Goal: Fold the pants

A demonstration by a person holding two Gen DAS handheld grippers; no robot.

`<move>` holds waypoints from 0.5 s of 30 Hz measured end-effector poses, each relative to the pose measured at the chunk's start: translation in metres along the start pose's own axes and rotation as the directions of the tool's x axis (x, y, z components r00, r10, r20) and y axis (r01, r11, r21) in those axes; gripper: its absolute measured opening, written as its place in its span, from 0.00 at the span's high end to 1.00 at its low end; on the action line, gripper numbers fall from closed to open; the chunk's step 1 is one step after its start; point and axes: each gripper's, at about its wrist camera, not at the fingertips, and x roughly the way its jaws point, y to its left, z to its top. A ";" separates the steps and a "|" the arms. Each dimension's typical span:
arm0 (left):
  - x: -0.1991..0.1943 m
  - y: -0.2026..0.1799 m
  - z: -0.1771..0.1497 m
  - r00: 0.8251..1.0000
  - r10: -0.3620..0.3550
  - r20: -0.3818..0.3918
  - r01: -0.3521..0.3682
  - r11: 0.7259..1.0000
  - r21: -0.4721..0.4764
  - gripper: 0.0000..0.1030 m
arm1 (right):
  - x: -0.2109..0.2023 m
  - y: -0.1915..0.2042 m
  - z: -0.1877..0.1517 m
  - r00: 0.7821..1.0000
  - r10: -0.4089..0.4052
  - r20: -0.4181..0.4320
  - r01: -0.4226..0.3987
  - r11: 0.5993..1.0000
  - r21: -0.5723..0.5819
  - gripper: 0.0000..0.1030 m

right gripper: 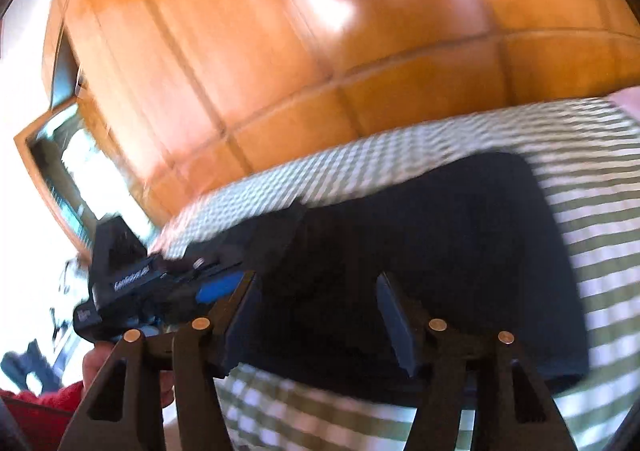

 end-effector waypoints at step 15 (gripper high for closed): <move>0.015 -0.051 0.006 0.999 0.043 -0.008 -0.041 0.989 0.145 0.83 | -0.010 -0.093 0.024 0.988 -0.155 0.020 0.145 0.957 0.252 0.70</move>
